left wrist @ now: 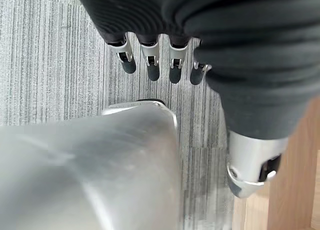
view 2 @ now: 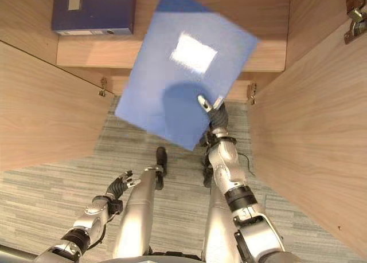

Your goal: Put the empty folder in the office cabinet

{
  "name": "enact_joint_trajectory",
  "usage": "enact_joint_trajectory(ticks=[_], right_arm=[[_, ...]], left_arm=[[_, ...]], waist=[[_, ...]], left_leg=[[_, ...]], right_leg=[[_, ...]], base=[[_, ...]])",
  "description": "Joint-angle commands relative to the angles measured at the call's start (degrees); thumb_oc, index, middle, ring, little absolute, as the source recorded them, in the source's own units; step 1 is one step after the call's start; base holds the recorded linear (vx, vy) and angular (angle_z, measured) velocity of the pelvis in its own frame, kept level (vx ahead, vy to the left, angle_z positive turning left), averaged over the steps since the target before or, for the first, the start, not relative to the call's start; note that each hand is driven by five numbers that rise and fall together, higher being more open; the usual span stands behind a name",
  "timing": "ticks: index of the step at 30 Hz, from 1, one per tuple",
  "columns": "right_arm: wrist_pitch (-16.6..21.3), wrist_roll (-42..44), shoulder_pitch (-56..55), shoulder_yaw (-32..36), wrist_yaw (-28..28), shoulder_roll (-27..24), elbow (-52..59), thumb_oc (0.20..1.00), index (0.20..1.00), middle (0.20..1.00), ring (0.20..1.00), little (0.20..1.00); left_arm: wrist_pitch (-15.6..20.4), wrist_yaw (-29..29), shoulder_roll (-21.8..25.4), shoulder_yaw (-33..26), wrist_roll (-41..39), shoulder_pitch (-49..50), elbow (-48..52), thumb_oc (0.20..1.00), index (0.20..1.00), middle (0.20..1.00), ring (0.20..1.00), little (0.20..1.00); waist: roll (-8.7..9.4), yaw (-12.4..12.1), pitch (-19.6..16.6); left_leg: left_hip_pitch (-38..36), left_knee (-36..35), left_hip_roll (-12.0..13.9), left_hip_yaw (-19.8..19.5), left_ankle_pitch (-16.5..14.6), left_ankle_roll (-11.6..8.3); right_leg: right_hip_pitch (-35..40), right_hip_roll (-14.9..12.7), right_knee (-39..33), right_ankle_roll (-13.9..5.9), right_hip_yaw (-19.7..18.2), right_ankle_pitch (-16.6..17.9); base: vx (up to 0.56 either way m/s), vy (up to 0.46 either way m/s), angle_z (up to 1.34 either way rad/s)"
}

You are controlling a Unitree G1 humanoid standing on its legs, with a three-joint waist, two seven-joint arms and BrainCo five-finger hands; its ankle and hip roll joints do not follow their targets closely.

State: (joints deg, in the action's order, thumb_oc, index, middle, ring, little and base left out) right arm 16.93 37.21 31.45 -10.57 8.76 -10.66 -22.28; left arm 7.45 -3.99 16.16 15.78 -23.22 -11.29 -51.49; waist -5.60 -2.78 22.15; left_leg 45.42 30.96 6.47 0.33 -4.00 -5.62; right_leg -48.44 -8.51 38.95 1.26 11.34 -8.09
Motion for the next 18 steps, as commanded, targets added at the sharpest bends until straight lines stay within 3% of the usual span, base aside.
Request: enact_joint_trajectory(ticks=[1,5,9,18], right_arm=[[9.8,5.9,10.3,7.1,8.4,3.2,4.0,0.2,0.2,0.2,0.2,0.2],[11.7,8.8,18.0,11.6,12.4,0.8,-0.7,0.2,0.2,0.2,0.2,0.2],[13.4,15.0,30.1,16.8,16.5,-6.1,-13.1,0.2,0.2,0.2,0.2,0.2],[10.7,24.1,39.3,18.2,17.9,-17.5,-35.5,0.2,0.2,0.2,0.2,0.2]], left_arm=[[0.8,2.6,1.9,3.0,-2.2,0.8,-0.1,1.0,1.0,1.0,1.0,1.0],[0.7,2.9,3.2,3.5,-3.0,0.2,-0.1,1.0,1.0,1.0,1.0,1.0],[1.2,2.9,5.4,4.1,-4.2,0.7,0.8,1.0,1.0,1.0,1.0,1.0],[2.3,3.6,8.0,4.8,-4.2,1.8,0.0,1.0,1.0,1.0,1.0,1.0]], waist=[[-1.13,-0.4,-4.1],[-0.88,-1.2,-4.7],[-0.44,-2.8,-5.8],[-0.34,-4.2,-7.5]], left_leg=[[0.8,-2.3,1.8,-0.2,0.9,-0.49],[0.8,-2.5,1.3,-0.5,0.8,-0.56],[1.2,-2.4,1.1,-0.5,0.5,-0.67],[2.6,-2.5,1.0,-0.8,0.8,-1.05]], right_leg=[[0.8,-1.0,0.2,-7.47,-4.6,-2.4],[1.0,-1.0,0.2,-7.45,-4.4,-2.6],[0.9,-1.3,0.8,-7.85,-4.1,-3.0],[0.0,-2.1,1.7,-8.35,-3.3,-3.9]], base=[[0.03,-0.037,0.03],[0.02,-0.021,0.14],[0.02,0.015,0.1],[0.02,0.008,0.05]])
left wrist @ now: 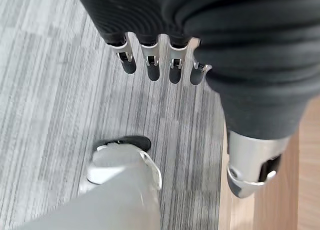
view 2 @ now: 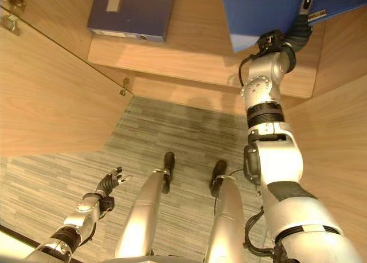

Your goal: Put the empty folder in the office cabinet

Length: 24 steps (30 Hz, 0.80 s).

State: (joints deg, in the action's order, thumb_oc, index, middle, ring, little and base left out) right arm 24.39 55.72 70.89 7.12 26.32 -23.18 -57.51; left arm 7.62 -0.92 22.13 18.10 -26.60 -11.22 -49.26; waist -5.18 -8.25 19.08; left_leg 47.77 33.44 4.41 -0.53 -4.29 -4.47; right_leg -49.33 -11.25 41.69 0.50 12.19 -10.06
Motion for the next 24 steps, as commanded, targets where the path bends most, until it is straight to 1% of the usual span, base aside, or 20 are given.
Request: enact_joint_trajectory(ticks=[1,2,3,4,5,6,8,9,10,11,12,13,14,15,16,17,22,23,24], right_arm=[[3.3,5.9,0.0,0.4,0.0,-5.2,-0.6,0.2,0.2,0.2,0.2,0.2],[2.9,6.3,0.4,0.2,0.0,-5.8,-2.2,0.2,0.2,0.2,0.2,0.2],[2.7,6.5,0.6,-0.1,0.3,-6.2,-3.0,0.2,0.2,0.2,0.2,0.2],[2.6,7.1,1.0,-0.1,0.2,-6.6,-4.1,0.2,0.2,0.2,0.2,0.2],[2.4,7.9,1.2,-0.1,0.1,-6.6,-5.1,0.2,0.2,0.2,0.2,0.2],[2.3,8.4,1.2,-0.1,0.3,-6.5,-5.6,0.2,0.2,0.2,0.2,0.2],[2.1,9.3,1.2,0.1,0.2,-5.8,-6.7,0.2,0.2,0.2,0.2,0.2],[2.4,10.1,1.5,0.2,0.3,-5.4,-7.3,0.2,0.2,0.2,0.2,0.2],[2.6,11.1,1.7,0.4,0.4,-4.8,-7.7,0.2,0.2,0.2,0.2,0.2],[3.1,12.6,2.1,0.9,0.5,-3.5,-7.6,0.2,0.2,0.2,0.2,0.2],[3.2,12.7,2.1,0.9,0.5,-3.5,-7.6,0.2,0.2,0.2,0.2,0.2],[4.3,14.8,2.4,1.9,1.2,-2.5,-8.2,0.2,0.2,0.2,0.2,0.2],[4.3,14.9,2.4,1.9,1.1,-2.5,-8.2,0.2,0.2,0.2,0.2,0.2],[4.5,15.4,2.7,2.1,1.5,-2.2,-8.4,0.2,0.2,0.2,0.2,0.2],[5.2,16.7,3.2,2.7,2.3,-1.9,-8.8,0.2,0.2,0.2,0.2,0.2],[5.3,16.7,3.1,2.7,2.3,-2.0,-8.9,0.2,0.2,0.2,0.2,0.2],[7.2,18.2,2.5,4.6,5.1,-0.4,-8.8,0.2,0.2,0.2,0.2,0.2],[7.7,18.5,2.4,4.9,5.3,-0.3,-8.6,0.2,0.2,0.2,0.2,0.2],[8.0,18.3,1.6,5.3,5.8,-0.1,-8.2,0.2,0.2,0.2,0.2,0.2]], left_arm=[[2.2,0.5,2.0,2.5,-0.8,1.7,-2.2,1.0,1.0,1.0,1.0,1.0],[2.3,0.5,2.2,2.6,-0.8,1.8,-2.0,1.0,1.0,1.0,1.0,1.0],[2.4,0.5,2.3,2.7,-0.8,1.8,-1.9,1.0,1.0,1.0,1.0,1.0],[2.5,0.5,2.5,2.9,-0.8,1.8,-1.8,1.0,1.0,1.0,1.0,1.0],[2.6,0.6,2.6,3.1,-0.9,1.9,-1.5,1.0,1.0,1.0,1.0,1.0],[2.7,0.7,2.7,3.2,-0.9,1.9,-1.3,1.0,1.0,1.0,1.0,1.0],[2.7,0.8,2.6,3.6,-0.9,1.7,-1.3,1.0,1.0,1.0,1.0,1.0],[2.7,1.0,2.5,3.9,-0.7,1.6,-1.4,1.0,1.0,1.0,1.0,1.0],[2.7,1.1,2.4,4.1,-0.6,1.6,-1.4,1.0,1.0,1.0,1.0,1.0],[2.8,1.3,2.2,4.6,-0.6,1.6,-1.2,1.0,1.0,1.0,1.0,1.0],[2.8,1.3,2.3,4.6,-0.6,1.5,-1.2,1.0,1.0,1.0,1.0,1.0],[2.8,1.6,2.1,5.2,-1.2,1.7,-0.4,1.0,1.0,1.0,1.0,1.0],[2.8,1.6,2.1,5.2,-1.2,1.8,-0.3,1.0,1.0,1.0,1.0,1.0],[2.7,1.7,2.0,5.4,-1.4,1.6,-0.3,1.0,1.0,1.0,1.0,1.0],[2.6,1.8,1.9,5.9,-1.7,1.6,0.0,1.0,1.0,1.0,1.0,1.0],[2.6,1.8,1.9,5.9,-1.7,1.6,0.0,1.0,1.0,1.0,1.0,1.0],[2.3,2.3,1.5,7.7,-1.3,1.3,0.4,1.0,1.0,1.0,1.0,1.0],[2.2,2.3,1.3,7.7,-1.4,1.2,0.4,1.0,1.0,1.0,1.0,1.0],[2.3,2.4,1.3,7.6,-1.4,1.3,0.4,1.0,1.0,1.0,1.0,1.0]], waist=[[-0.8,1.3,-4.4],[-0.87,1.2,-4.6],[-0.83,1.3,-5.0],[-0.96,1.2,-5.0],[-1.17,1.0,-4.6],[-1.27,1.0,-4.9],[-1.55,0.9,-4.9],[-1.66,0.8,-4.9],[-1.85,0.5,-4.5],[-2.07,0.4,-4.4],[-1.96,0.5,-4.8],[-2.2,0.2,-4.3],[-2.17,0.2,-4.4],[-2.16,0.3,-4.8],[-2.32,0.3,-4.7],[-2.39,0.2,-4.3],[-2.75,0.7,-3.9],[-2.71,0.8,-4.2],[-2.87,0.8,-3.8]], left_leg=[[0.3,-5.1,3.1,0.0,1.1,-2.2],[0.2,-5.3,3.0,0.0,1.1,-2.25],[-0.2,-4.9,2.8,-0.2,-0.6,-2.52],[-0.2,-5.0,2.8,-0.2,-0.5,-2.56],[0.3,-5.5,2.8,0.0,1.3,-2.34],[-0.2,-5.2,2.7,-0.1,-0.3,-2.65],[-0.2,-5.5,2.5,-0.2,-0.3,-2.61],[-0.2,-5.5,2.4,-0.2,-0.3,-2.57],[0.3,-5.5,2.4,0.1,0.9,-2.22],[0.4,-5.0,2.4,0.2,0.7,-1.96],[0.0,-4.7,2.3,-0.1,-0.9,-2.19],[0.7,-4.0,2.4,0.1,0.2,-1.7],[0.8,-3.8,2.4,0.1,0.1,-1.69],[0.4,-3.4,2.3,-0.3,-1.4,-1.87],[0.4,-2.9,2.1,-0.4,-1.7,-1.75],[0.8,-3.0,2.2,-0.1,-0.3,-1.52],[-0.1,-3.7,1.3,-0.4,-0.4,-1.41],[-0.7,-3.8,1.0,-0.7,-1.8,-1.61],[-0.6,-4.5,1.0,-0.3,-0.1,-1.37]], right_leg=[[0.8,0.6,-1.1,-7.59,-4.2,-1.9],[0.8,0.6,-1.2,-7.61,-4.2,-1.8],[1.3,0.7,-0.7,-8.01,-4.7,-3.5],[1.3,0.7,-0.8,-8.02,-4.8,-3.6],[0.8,0.7,-1.2,-7.62,-4.5,-2.0],[1.3,0.7,-0.9,-8.01,-4.9,-3.6],[1.1,0.8,-0.8,-8.03,-5.1,-3.6],[1.0,0.8,-0.9,-8.04,-5.3,-3.6],[0.6,0.7,-1.3,-7.69,-5.0,-2.2],[0.4,0.8,-1.1,-7.71,-5.3,-2.2],[0.8,0.9,-0.8,-8.06,-5.7,-3.6],[0.2,0.8,-0.7,-7.68,-5.6,-2.4],[0.1,0.9,-0.6,-7.67,-5.6,-2.4],[0.5,1.0,-0.1,-7.95,-6.2,-3.9],[0.6,1.1,0.4,-7.79,-6.3,-4.3],[0.2,0.9,0.1,-7.46,-5.8,-3.0],[1.3,0.8,0.2,-7.42,-5.8,-3.7],[1.9,1.0,0.3,-7.72,-6.4,-5.1],[1.8,0.9,-0.3,-7.38,-5.8,-3.6]], base=[[0.02,-0.002,0.04],[0.11,-0.019,0.03],[0.11,-0.02,0.01],[0.01,-0.003,0.04],[0.01,0.004,0.07],[0.01,0.009,0.1],[0.06,0.002,0.06],[-0.07,0.019,0.02],[-0.06,0.017,0.02],[0.0,0.0,0.0],[0.04,-0.004,-0.01],[0.0,0.0,0.0],[0.03,-0.008,-0.03],[0.13,-0.01,-0.03],[0.04,-0.001,-0.04],[-0.05,0.011,-0.02],[0.03,0.008,-0.02],[0.0,0.0,0.0],[0.03,0.011,0.03]])
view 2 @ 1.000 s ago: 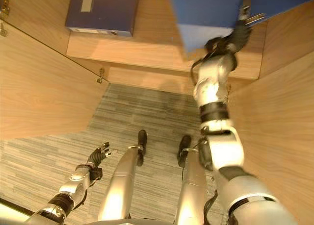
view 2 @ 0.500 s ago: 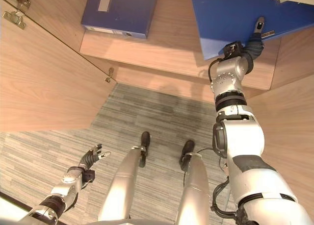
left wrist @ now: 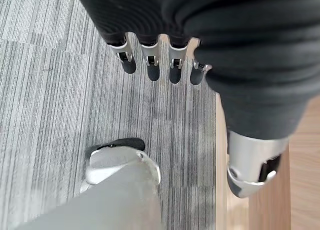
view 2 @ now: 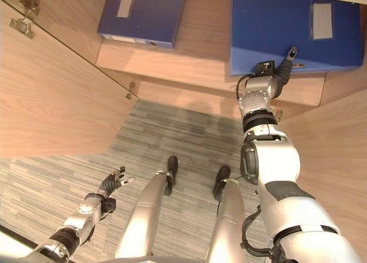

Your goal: Put the empty folder in the office cabinet

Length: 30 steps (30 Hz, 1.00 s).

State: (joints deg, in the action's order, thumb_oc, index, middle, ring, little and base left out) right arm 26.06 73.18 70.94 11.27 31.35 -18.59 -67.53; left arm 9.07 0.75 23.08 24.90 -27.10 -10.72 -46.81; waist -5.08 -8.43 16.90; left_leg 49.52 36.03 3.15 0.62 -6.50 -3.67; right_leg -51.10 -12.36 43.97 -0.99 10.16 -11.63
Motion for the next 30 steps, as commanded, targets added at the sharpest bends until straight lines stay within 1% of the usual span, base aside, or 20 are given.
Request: enact_joint_trajectory(ticks=[1,8,9,10,12,13,14,15,18,19,20,21,22,23,24,25,26,28,29,30], right_arm=[[6.5,0.7,1.0,1.6,1.0,-4.3,2.4,0.2,0.2,0.2,0.2,0.2],[7.0,-0.2,-2.6,3.5,2.6,-5.8,3.3,0.2,0.2,0.2,0.2,0.2],[7.0,-0.1,-2.7,3.6,2.6,-5.9,3.1,0.2,0.2,0.2,0.2,0.2],[6.9,0.0,-2.9,3.6,2.5,-5.8,3.0,0.2,0.2,0.2,0.2,0.2],[7.0,0.4,-2.6,3.3,2.2,-5.8,3.2,0.2,0.2,0.2,0.2,0.2],[7.0,0.5,-2.3,3.1,2.0,-5.3,3.6,0.2,0.2,0.2,0.2,0.2],[7.1,0.6,-2.1,3.0,1.9,-5.2,3.9,0.2,0.2,0.2,0.2,0.2],[7.0,0.6,-1.7,2.8,2.0,-5.2,3.9,0.2,0.2,0.2,0.2,0.2],[6.3,0.2,-0.3,1.8,1.7,-6.1,3.6,0.2,0.2,0.2,0.2,0.2],[5.9,0.2,0.8,1.1,1.7,-6.8,3.2,0.2,0.2,0.2,0.2,0.2],[5.5,0.4,1.5,0.8,1.6,-7.6,2.5,0.2,0.2,0.2,0.2,0.2],[5.2,0.6,2.2,0.6,1.6,-8.3,2.1,0.2,0.2,0.2,0.2,0.2],[4.7,1.1,3.5,0.1,1.3,-9.5,1.0,0.2,0.2,0.2,0.2,0.2],[4.4,1.2,4.1,-0.3,1.4,-10.2,0.5,0.2,0.2,0.2,0.2,0.2],[3.8,1.6,5.2,-1.1,1.3,-12.2,-0.8,0.2,0.2,0.2,0.2,0.2],[3.7,1.9,5.5,-1.3,1.0,-12.5,-1.2,0.2,0.2,0.2,0.2,0.2],[3.0,1.9,6.3,-2.2,1.0,-14.1,-2.2,0.2,0.2,0.2,0.2,0.2],[2.2,1.6,7.6,-3.4,1.1,-15.6,-3.2,0.2,0.2,0.2,0.2,0.2],[2.1,1.6,7.7,-3.5,1.2,-15.7,-3.3,0.2,0.2,0.2,0.2,0.2],[1.1,0.9,8.2,-4.3,1.1,-17.7,-3.9,0.2,0.2,0.2,0.2,0.2]], left_arm=[[0.8,0.7,0.2,0.9,-0.8,0.8,-2.2,1.0,1.0,1.0,1.0,1.0],[0.8,0.5,0.8,0.2,-1.1,1.3,-1.6,1.0,1.0,1.0,1.0,1.0],[0.8,0.5,1.0,0.1,-1.1,1.2,-1.6,1.0,1.0,1.0,1.0,1.0],[0.8,0.4,1.2,0.2,-0.9,1.4,-1.4,1.0,1.0,1.0,1.0,1.0],[0.8,0.2,1.5,0.4,-0.9,1.5,-1.1,1.0,1.0,1.0,1.0,1.0],[0.7,0.0,1.8,0.9,-0.8,1.7,-0.5,1.0,1.0,1.0,1.0,1.0],[0.6,-0.2,2.0,1.2,-0.7,1.8,-0.4,1.0,1.0,1.0,1.0,1.0],[0.7,-0.3,2.1,1.4,-0.6,1.8,-0.2,1.0,1.0,1.0,1.0,1.0],[1.0,-0.5,2.4,2.2,-0.7,1.9,0.6,1.0,1.0,1.0,1.0,1.0],[1.2,-0.5,2.6,2.4,-1.0,1.9,1.1,1.0,1.0,1.0,1.0,1.0],[1.2,-0.5,2.8,2.6,-1.1,2.1,1.6,1.0,1.0,1.0,1.0,1.0],[1.3,-0.6,2.8,2.8,-1.2,2.1,1.8,1.0,1.0,1.0,1.0,1.0],[1.4,-0.6,3.0,3.1,-1.3,2.1,2.2,1.0,1.0,1.0,1.0,1.0],[1.5,-0.7,3.2,3.3,-1.2,2.1,2.4,1.0,1.0,1.0,1.0,1.0],[1.6,-0.9,3.6,3.6,-1.4,2.2,3.0,1.0,1.0,1.0,1.0,1.0],[1.5,-0.8,3.6,3.7,-1.5,2.1,3.1,1.0,1.0,1.0,1.0,1.0],[1.7,-1.0,3.8,4.0,-1.6,2.1,3.6,1.0,1.0,1.0,1.0,1.0],[1.9,-0.9,4.0,4.4,-1.7,2.1,4.1,1.0,1.0,1.0,1.0,1.0],[1.9,-0.8,3.9,4.4,-1.6,2.2,4.1,1.0,1.0,1.0,1.0,1.0],[2.0,-1.1,4.5,4.5,-1.6,2.3,5.3,1.0,1.0,1.0,1.0,1.0]], waist=[[-2.93,1.1,-1.5],[-3.35,1.3,-1.1],[-3.3,1.4,-1.4],[-3.39,1.3,-1.0],[-3.34,1.3,-1.2],[-3.59,1.2,-1.0],[-3.71,1.1,-0.6],[-3.76,1.0,-1.0],[-4.03,0.7,-0.8],[-4.29,0.5,-0.3],[-4.36,0.3,-0.3],[-4.26,0.3,-0.7],[-4.5,0.0,-0.3],[-4.44,0.0,-0.8],[-4.73,-0.4,-0.5],[-4.8,-0.5,-0.5],[-4.9,-0.7,-0.8],[-5.15,-1.1,-0.7],[-5.36,-1.2,-0.4],[-5.72,-1.3,-0.7]], left_leg=[[-2.6,-7.2,2.2,-1.4,1.9,-2.19],[-3.5,-8.3,1.6,-1.4,2.0,-1.79],[-3.9,-8.0,1.4,-1.7,0.7,-1.86],[-3.6,-8.2,1.4,-1.3,1.8,-1.58],[-4.3,-8.0,1.1,-1.6,0.1,-1.66],[-4.3,-7.9,1.0,-1.5,-0.1,-1.51],[-4.0,-8.1,1.1,-1.1,1.1,-1.19],[-4.5,-8.0,0.7,-1.5,-0.3,-1.29],[-4.6,-8.2,0.3,-1.4,-0.5,-1.0],[-4.2,-8.5,0.3,-0.9,0.8,-0.65],[-4.1,-8.7,0.0,-1.0,0.9,-0.58],[-4.5,-8.7,-0.3,-1.3,-0.5,-0.75],[-4.0,-9.1,-0.4,-0.8,0.9,-0.46],[-4.4,-9.3,-0.8,-1.3,-0.3,-0.64],[-3.9,-10.1,-1.0,-0.8,1.1,-0.38],[-3.9,-10.2,-1.1,-0.8,1.2,-0.35],[-4.0,-10.5,-1.7,-1.4,0.1,-0.5],[-3.5,-10.6,-2.0,-1.3,0.2,-0.5],[-3.1,-10.7,-1.9,-0.9,1.5,-0.28],[-3.2,-10.9,-2.6,-1.2,0.2,-0.44]], right_leg=[[3.8,1.9,-2.6,-5.87,-3.8,-2.3],[4.5,1.8,-3.3,-6.06,-4.1,-2.0],[4.9,1.8,-2.9,-6.32,-4.6,-3.2],[4.6,1.7,-3.3,-6.15,-4.2,-2.1],[5.3,1.7,-3.2,-6.55,-5.0,-3.5],[5.3,1.6,-3.0,-6.57,-5.1,-3.7],[4.9,1.5,-3.3,-6.36,-4.7,-2.4],[5.3,1.5,-3.1,-6.67,-5.3,-3.7],[5.5,1.1,-3.4,-6.93,-5.6,-3.7],[5.1,0.7,-3.7,-6.83,-5.2,-2.4],[5.1,0.6,-4.0,-6.96,-5.3,-2.3],[5.6,0.6,-3.9,-7.32,-5.9,-3.4],[5.2,0.1,-4.4,-7.23,-5.3,-2.0],[5.6,0.1,-4.2,-7.62,-5.9,-3.1],[5.2,-0.3,-4.7,-7.59,-5.4,-1.9],[5.2,-0.3,-4.7,-7.61,-5.4,-1.9],[5.4,-0.5,-4.5,-8.0,-6.0,-3.1],[5.2,-1.0,-4.4,-8.14,-6.0,-3.1],[4.7,-1.2,-4.5,-7.93,-5.5,-2.0],[5.1,-1.6,-4.4,-8.35,-6.0,-3.1]], base=[[-0.06,0.027,0.05],[0.04,0.01,0.01],[0.05,0.017,0.01],[0.06,0.011,0.02],[0.1,0.009,0.01],[0.05,0.031,0.0],[0.07,0.04,0.0],[0.06,0.033,-0.04],[0.06,0.041,-0.01],[-0.02,0.05,0.02],[0.06,0.032,0.04],[0.06,0.035,0.03],[0.15,0.029,0.05],[0.01,0.073,0.04],[0.07,0.046,0.06],[0.09,0.05,0.05],[0.14,0.017,0.09],[0.06,0.029,0.12],[0.06,0.035,0.09],[-0.04,0.045,0.08]])
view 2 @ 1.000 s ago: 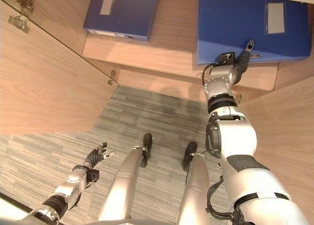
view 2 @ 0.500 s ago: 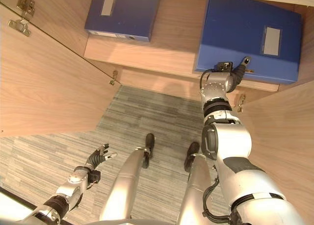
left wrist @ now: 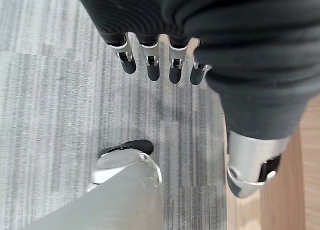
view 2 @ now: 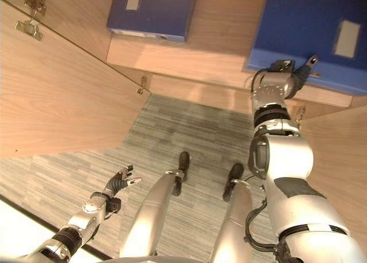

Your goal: Put the empty folder in the office cabinet

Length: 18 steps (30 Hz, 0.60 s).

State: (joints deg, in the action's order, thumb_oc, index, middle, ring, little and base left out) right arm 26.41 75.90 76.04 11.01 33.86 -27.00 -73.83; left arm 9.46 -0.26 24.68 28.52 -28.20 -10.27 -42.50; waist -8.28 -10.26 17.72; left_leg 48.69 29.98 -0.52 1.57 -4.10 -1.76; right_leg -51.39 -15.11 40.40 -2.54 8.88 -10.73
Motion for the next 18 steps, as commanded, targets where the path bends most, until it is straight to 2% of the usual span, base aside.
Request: enact_joint_trajectory(ticks=[1,2,3,8,15,18], right_arm=[[0.6,-1.8,3.2,-4.1,-1.4,-9.5,2.2,0.2,0.2,0.2,0.2,0.2],[-0.1,-2.4,3.5,-4.9,-1.6,-10.6,2.0,0.2,0.2,0.2,0.2,0.2],[-0.8,-3.1,3.8,-5.8,-1.7,-12.7,1.4,0.2,0.2,0.2,0.2,0.2],[-3.7,-6.4,7.3,-10.6,-1.4,-17.9,-0.4,0.2,0.2,0.2,0.2,0.2],[-7.9,-12.4,10.7,-16.8,-1.2,-21.3,-3.6,0.2,0.2,0.2,0.2,0.2],[-7.9,-12.6,11.6,-17.6,-1.1,-21.4,-3.9,0.2,0.2,0.2,0.2,0.2]], left_arm=[[1.6,-0.1,2.9,1.0,-0.6,1.9,1.2,1.0,1.0,1.0,1.0,1.0],[1.7,-0.3,3.1,1.1,-0.5,1.9,1.5,1.0,1.0,1.0,1.0,1.0],[2.0,-0.4,3.6,1.1,-0.6,2.0,2.2,1.0,1.0,1.0,1.0,1.0],[2.6,-0.8,4.7,1.0,-1.7,2.2,4.6,1.0,1.0,1.0,1.0,1.0],[3.2,-0.6,5.3,1.3,-2.1,2.0,6.7,1.0,1.0,1.0,1.0,1.0],[3.2,-0.3,5.4,1.3,-2.5,2.0,7.3,1.0,1.0,1.0,1.0,1.0]], waist=[[-2.75,0.4,-1.2],[-2.84,0.3,-1.6],[-3.51,-0.1,-1.1],[-4.5,-1.1,-1.3],[-5.39,-1.7,-0.9],[-5.51,-1.7,-0.7]], left_leg=[[-2.0,-5.0,1.2,-1.8,-0.9,-2.12],[-2.4,-4.9,0.7,-2.2,-2.4,-2.35],[-1.6,-5.7,0.4,-2.0,-0.4,-2.16],[-0.9,-6.7,-0.9,-2.6,-1.1,-2.37],[1.3,-7.4,-1.6,-2.7,-0.2,-2.16],[1.9,-7.6,-1.6,-2.7,0.0,-2.13]], right_leg=[[5.0,1.0,-1.0,-6.59,-4.2,-2.8],[5.3,0.8,-0.6,-6.92,-4.8,-4.3],[4.5,0.3,-0.6,-6.78,-4.2,-2.8],[3.1,-0.8,0.7,-7.38,-5.1,-4.5],[0.6,-1.3,1.9,-7.47,-5.4,-4.6],[-0.1,-1.3,2.2,-7.44,-5.4,-4.6]], base=[[0.16,0.025,0.07],[-0.03,0.051,0.08],[0.06,0.044,0.06],[0.07,0.02,0.14],[0.0,0.003,0.01],[0.0,0.0,0.0]])
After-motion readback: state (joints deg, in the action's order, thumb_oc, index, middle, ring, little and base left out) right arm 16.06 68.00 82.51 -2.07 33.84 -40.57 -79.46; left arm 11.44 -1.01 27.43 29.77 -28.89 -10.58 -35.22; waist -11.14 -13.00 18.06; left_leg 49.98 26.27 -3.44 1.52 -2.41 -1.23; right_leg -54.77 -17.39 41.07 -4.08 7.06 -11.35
